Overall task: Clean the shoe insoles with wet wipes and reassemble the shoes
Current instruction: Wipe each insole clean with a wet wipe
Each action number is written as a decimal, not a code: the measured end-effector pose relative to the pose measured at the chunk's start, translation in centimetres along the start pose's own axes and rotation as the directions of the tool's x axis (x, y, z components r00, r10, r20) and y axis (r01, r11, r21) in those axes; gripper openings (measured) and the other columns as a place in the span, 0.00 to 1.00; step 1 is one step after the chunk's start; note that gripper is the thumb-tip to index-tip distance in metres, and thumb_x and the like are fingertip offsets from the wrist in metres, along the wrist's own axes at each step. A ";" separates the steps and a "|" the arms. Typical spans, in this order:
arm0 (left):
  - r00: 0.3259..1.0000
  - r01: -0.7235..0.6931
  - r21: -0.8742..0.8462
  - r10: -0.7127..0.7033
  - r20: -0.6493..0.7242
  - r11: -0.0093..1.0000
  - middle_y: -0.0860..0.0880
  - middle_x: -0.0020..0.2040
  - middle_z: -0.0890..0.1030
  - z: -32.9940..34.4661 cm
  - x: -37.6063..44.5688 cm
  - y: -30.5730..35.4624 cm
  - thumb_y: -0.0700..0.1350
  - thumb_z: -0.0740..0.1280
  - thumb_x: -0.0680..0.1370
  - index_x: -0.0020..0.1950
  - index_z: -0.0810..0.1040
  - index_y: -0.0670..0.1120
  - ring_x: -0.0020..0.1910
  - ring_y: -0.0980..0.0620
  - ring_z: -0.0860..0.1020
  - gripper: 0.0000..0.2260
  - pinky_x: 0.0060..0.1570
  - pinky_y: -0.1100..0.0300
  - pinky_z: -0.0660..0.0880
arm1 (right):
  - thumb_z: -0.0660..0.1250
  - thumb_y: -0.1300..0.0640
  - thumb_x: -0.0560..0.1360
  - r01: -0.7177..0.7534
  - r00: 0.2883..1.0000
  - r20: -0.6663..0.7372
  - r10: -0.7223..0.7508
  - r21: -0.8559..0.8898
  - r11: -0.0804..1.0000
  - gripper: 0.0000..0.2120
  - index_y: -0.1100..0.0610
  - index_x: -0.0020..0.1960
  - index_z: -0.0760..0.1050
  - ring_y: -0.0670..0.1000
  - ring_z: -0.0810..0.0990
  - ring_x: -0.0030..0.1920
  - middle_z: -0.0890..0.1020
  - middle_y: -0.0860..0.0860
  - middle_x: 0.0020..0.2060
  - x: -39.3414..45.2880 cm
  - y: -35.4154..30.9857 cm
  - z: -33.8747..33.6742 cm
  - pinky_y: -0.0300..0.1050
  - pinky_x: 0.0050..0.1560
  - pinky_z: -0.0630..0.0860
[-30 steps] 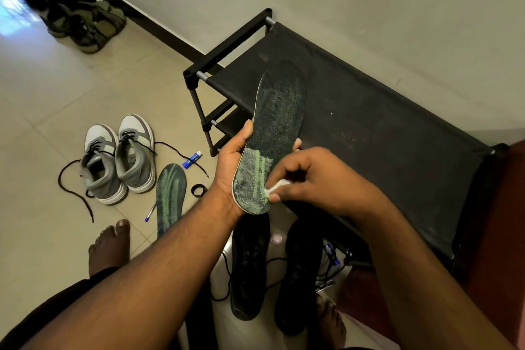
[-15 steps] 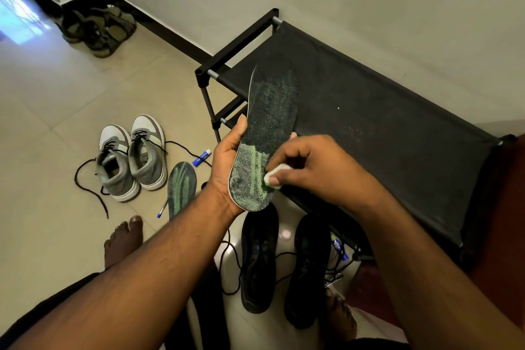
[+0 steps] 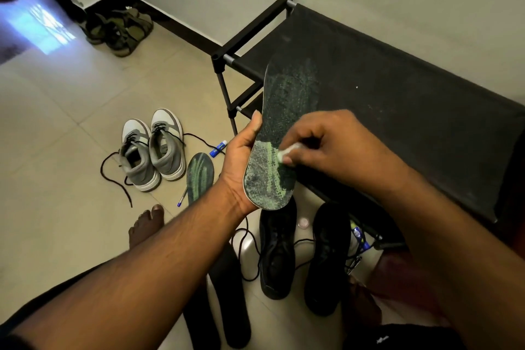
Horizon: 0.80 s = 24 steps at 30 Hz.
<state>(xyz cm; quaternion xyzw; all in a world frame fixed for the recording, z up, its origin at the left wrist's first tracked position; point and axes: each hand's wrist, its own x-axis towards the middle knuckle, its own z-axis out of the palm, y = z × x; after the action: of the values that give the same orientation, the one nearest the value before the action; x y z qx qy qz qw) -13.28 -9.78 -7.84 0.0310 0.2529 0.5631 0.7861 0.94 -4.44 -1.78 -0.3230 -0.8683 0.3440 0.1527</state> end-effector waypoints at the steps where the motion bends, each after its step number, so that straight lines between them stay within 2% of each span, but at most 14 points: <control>1: 1.000 0.009 0.003 -0.009 0.003 1.000 0.42 0.51 0.84 -0.1 -0.2 -0.2 0.58 0.59 0.79 0.52 0.85 0.40 0.48 0.45 0.84 0.24 0.51 0.49 0.80 | 0.76 0.60 0.70 0.018 0.993 -0.117 -0.025 -0.066 0.998 0.04 0.54 0.43 0.83 0.43 0.79 0.40 0.82 0.46 0.39 0.0 0.1 0.2 0.37 0.41 0.76; 3: 1.000 0.017 0.020 -0.017 0.014 1.000 0.41 0.53 0.84 -0.2 -0.4 -0.4 0.58 0.58 0.79 0.55 0.84 0.40 0.50 0.43 0.83 0.24 0.50 0.42 0.81 | 0.75 0.61 0.70 0.027 0.962 -0.264 -0.068 -0.157 0.987 0.03 0.56 0.43 0.83 0.47 0.79 0.41 0.81 0.49 0.39 0.0 0.3 0.5 0.43 0.42 0.77; 5: 1.000 0.013 0.031 -0.014 0.022 0.999 0.41 0.52 0.84 0.0 -0.7 -0.2 0.58 0.58 0.80 0.54 0.84 0.42 0.49 0.43 0.83 0.23 0.48 0.43 0.81 | 0.75 0.61 0.70 0.052 0.959 -0.266 -0.096 -0.168 0.984 0.04 0.57 0.44 0.83 0.47 0.80 0.41 0.82 0.49 0.39 -0.2 0.2 0.5 0.43 0.42 0.77; 8: 1.000 0.013 0.049 -0.012 -0.019 0.999 0.43 0.49 0.84 -0.3 -0.9 0.6 0.59 0.57 0.81 0.51 0.85 0.42 0.45 0.46 0.83 0.24 0.43 0.53 0.82 | 0.77 0.60 0.68 0.110 0.991 -0.056 -0.118 -0.125 0.986 0.06 0.56 0.44 0.84 0.43 0.80 0.40 0.83 0.47 0.39 -1.1 -0.9 0.8 0.33 0.41 0.74; 10: 0.999 0.022 0.064 -0.020 -0.045 0.998 0.40 0.55 0.81 -0.3 -1.1 1.1 0.61 0.59 0.79 0.59 0.81 0.41 0.51 0.44 0.81 0.26 0.48 0.49 0.81 | 0.77 0.59 0.68 0.057 0.990 0.132 -0.052 -0.033 0.998 0.06 0.55 0.44 0.84 0.40 0.80 0.41 0.83 0.45 0.40 -2.1 -1.9 1.5 0.30 0.44 0.73; 11: 0.998 0.026 0.072 -0.022 -0.057 0.997 0.38 0.57 0.79 -0.2 -1.1 1.2 0.62 0.60 0.78 0.62 0.79 0.40 0.54 0.43 0.80 0.28 0.53 0.48 0.80 | 0.77 0.59 0.69 0.031 0.984 0.177 -0.030 -0.006 0.999 0.05 0.54 0.44 0.84 0.40 0.80 0.42 0.83 0.44 0.40 -2.4 -2.2 1.8 0.31 0.46 0.74; 13: 0.998 0.041 0.088 -0.036 -0.059 0.995 0.39 0.55 0.81 -0.1 -1.2 1.0 0.63 0.61 0.76 0.59 0.81 0.39 0.51 0.43 0.80 0.29 0.53 0.49 0.79 | 0.76 0.60 0.69 0.001 0.995 0.098 0.001 -0.024 1.000 0.05 0.55 0.45 0.84 0.41 0.80 0.43 0.83 0.45 0.40 -2.7 -2.2 2.2 0.38 0.47 0.76; 15: 0.998 0.060 0.067 -0.058 -0.020 0.996 0.41 0.48 0.84 0.0 -1.4 0.6 0.63 0.60 0.77 0.51 0.84 0.39 0.45 0.45 0.83 0.28 0.46 0.54 0.82 | 0.75 0.60 0.70 -0.018 0.993 -0.117 0.004 -0.114 0.993 0.04 0.56 0.45 0.84 0.45 0.79 0.42 0.82 0.47 0.40 -2.6 -1.8 2.4 0.45 0.46 0.77; 17: 0.997 0.073 0.054 -0.073 0.002 0.996 0.42 0.46 0.85 0.1 -1.7 0.1 0.61 0.57 0.79 0.49 0.85 0.40 0.43 0.46 0.84 0.27 0.45 0.54 0.82 | 0.74 0.61 0.71 -0.048 0.953 -0.302 0.010 -0.120 0.992 0.03 0.57 0.45 0.83 0.48 0.80 0.42 0.81 0.48 0.39 -2.6 -1.3 2.5 0.51 0.44 0.79; 19: 0.996 0.091 0.068 -0.090 -0.007 0.994 0.42 0.46 0.85 -0.2 -1.8 -0.3 0.58 0.56 0.81 0.48 0.86 0.41 0.44 0.47 0.84 0.26 0.46 0.51 0.82 | 0.74 0.62 0.71 -0.051 0.940 -0.339 0.030 -0.055 0.997 0.03 0.58 0.45 0.82 0.48 0.79 0.43 0.80 0.48 0.40 -2.6 -0.9 2.8 0.50 0.43 0.79; 20: 0.996 0.093 0.071 -0.092 -0.017 0.993 0.43 0.46 0.84 -0.3 -1.8 -0.4 0.58 0.56 0.81 0.49 0.85 0.41 0.43 0.47 0.83 0.26 0.47 0.52 0.81 | 0.74 0.62 0.71 -0.040 0.955 -0.297 0.024 -0.047 0.998 0.04 0.58 0.45 0.83 0.47 0.79 0.42 0.81 0.48 0.40 -2.4 -0.9 2.8 0.47 0.43 0.79; 22: 0.995 0.090 0.063 -0.088 -0.045 0.994 0.44 0.46 0.84 -0.7 -1.7 0.0 0.58 0.57 0.81 0.49 0.85 0.41 0.42 0.48 0.82 0.25 0.46 0.57 0.78 | 0.76 0.61 0.69 -0.016 0.993 -0.120 0.012 -0.029 0.999 0.05 0.55 0.45 0.83 0.43 0.79 0.41 0.81 0.46 0.39 -1.9 -1.1 3.0 0.39 0.43 0.76; 24: 0.994 0.081 0.055 -0.077 -0.075 0.995 0.44 0.48 0.83 -1.1 -1.7 0.7 0.58 0.59 0.79 0.50 0.84 0.40 0.45 0.48 0.82 0.24 0.47 0.58 0.78 | 0.77 0.60 0.68 -0.004 0.999 0.047 0.003 0.018 1.000 0.06 0.55 0.44 0.84 0.42 0.79 0.41 0.82 0.46 0.39 -1.4 -1.7 3.3 0.37 0.43 0.75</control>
<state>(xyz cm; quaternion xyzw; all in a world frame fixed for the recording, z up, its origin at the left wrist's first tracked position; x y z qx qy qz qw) -14.76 -11.35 -7.90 0.0230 0.2988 0.5247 0.7968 -0.41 -7.96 -3.05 -0.3150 -0.8679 0.3596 0.1348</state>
